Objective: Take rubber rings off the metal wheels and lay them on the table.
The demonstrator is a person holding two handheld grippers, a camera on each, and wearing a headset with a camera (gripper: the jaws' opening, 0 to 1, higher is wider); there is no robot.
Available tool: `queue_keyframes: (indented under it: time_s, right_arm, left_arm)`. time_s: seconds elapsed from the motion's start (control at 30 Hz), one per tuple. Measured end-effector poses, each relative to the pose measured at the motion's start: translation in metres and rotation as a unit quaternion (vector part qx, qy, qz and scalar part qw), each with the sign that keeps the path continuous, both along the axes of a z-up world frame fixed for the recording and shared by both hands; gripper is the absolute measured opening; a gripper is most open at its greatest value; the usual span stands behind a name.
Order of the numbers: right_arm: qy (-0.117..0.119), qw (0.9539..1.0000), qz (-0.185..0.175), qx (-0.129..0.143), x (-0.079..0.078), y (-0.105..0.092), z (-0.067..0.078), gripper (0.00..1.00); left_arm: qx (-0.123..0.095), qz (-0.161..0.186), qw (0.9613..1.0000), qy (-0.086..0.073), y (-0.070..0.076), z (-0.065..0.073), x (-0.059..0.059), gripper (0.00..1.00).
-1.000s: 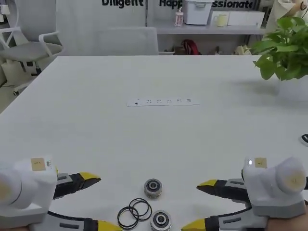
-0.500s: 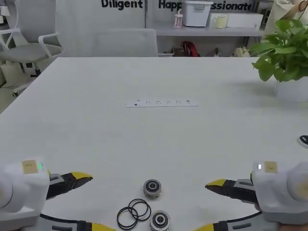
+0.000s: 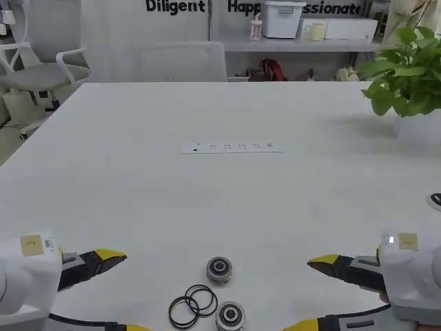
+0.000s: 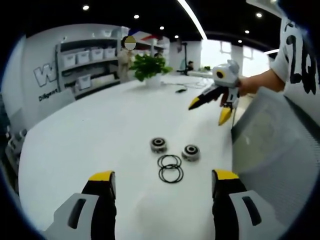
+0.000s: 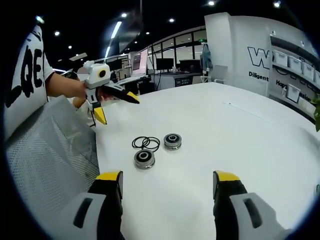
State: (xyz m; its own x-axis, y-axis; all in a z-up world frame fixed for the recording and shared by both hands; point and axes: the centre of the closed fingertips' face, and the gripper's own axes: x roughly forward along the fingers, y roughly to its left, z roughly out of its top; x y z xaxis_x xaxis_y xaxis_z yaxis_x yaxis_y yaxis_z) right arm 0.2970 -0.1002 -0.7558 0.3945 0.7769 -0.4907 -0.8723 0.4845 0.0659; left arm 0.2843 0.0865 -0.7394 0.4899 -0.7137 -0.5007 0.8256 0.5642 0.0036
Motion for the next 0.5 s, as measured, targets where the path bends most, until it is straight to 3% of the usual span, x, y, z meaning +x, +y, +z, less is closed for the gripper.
queue_keyframes:
  time_s: [0.5]
  right_arm:
    - [-0.009, 0.9999, -0.013, 0.001, -0.0029, -0.0073, 0.0037, 0.70]
  left_arm:
    - [-0.005, 0.014, 0.9999, -0.004, 0.0043, 0.0038, -0.0047, 0.80]
